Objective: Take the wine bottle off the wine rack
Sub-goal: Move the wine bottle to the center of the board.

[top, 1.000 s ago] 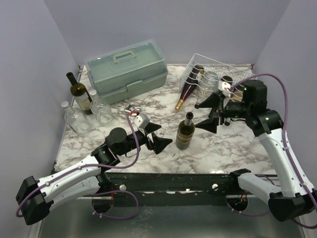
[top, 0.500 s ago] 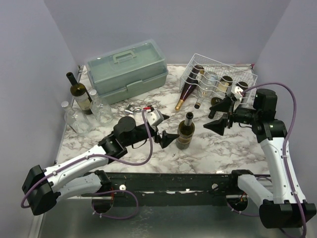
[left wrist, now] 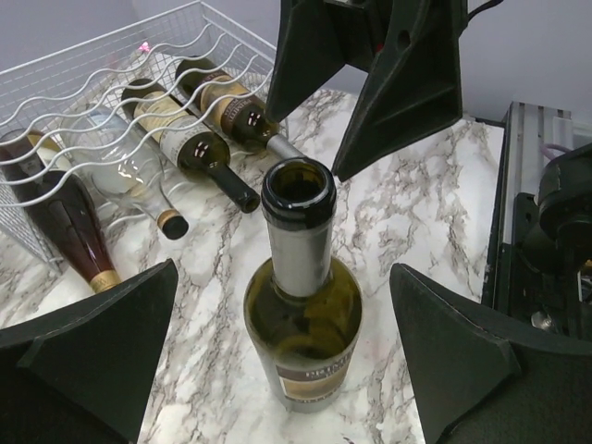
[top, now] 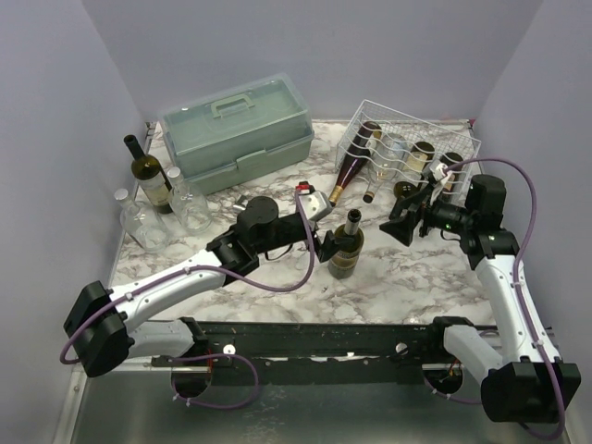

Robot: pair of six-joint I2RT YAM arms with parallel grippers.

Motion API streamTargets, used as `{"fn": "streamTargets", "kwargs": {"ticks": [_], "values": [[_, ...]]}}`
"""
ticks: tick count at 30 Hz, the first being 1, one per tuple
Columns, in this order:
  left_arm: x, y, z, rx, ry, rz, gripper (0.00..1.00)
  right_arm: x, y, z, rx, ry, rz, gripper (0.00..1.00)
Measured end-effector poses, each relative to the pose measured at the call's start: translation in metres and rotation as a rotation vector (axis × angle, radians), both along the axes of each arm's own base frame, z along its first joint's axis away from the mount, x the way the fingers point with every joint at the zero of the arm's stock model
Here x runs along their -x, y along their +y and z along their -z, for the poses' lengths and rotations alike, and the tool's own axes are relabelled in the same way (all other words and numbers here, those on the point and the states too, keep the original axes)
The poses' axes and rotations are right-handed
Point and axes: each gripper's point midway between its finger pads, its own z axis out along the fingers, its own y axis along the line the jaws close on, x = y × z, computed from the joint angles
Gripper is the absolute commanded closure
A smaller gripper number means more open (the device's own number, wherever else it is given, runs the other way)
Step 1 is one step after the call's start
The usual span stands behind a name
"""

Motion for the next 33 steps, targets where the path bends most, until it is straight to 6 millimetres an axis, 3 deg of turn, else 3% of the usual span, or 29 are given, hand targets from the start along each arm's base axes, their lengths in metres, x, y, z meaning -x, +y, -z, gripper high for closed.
{"fn": "streamTargets", "kwargs": {"ticks": [11, 19, 30, 33], "values": [[-0.011, -0.024, -0.004, -0.002, 0.013, 0.03, 0.02, -0.006, -0.005, 0.003, 0.008, -0.011, 0.045, 0.0], [-0.009, -0.033, 0.003, -0.009, 0.047, 0.047, 0.03, -0.008, -0.007, 0.005, 0.014, -0.009, 0.06, 0.01], [-0.01, -0.034, 0.004, -0.011, 0.048, 0.037, 0.04, -0.009, -0.008, 0.005, 0.017, -0.014, 0.066, 0.01], [-0.01, -0.034, 0.004, -0.01, 0.047, 0.033, 0.08, -0.009, -0.008, 0.006, 0.017, -0.014, 0.067, 0.0]]}}
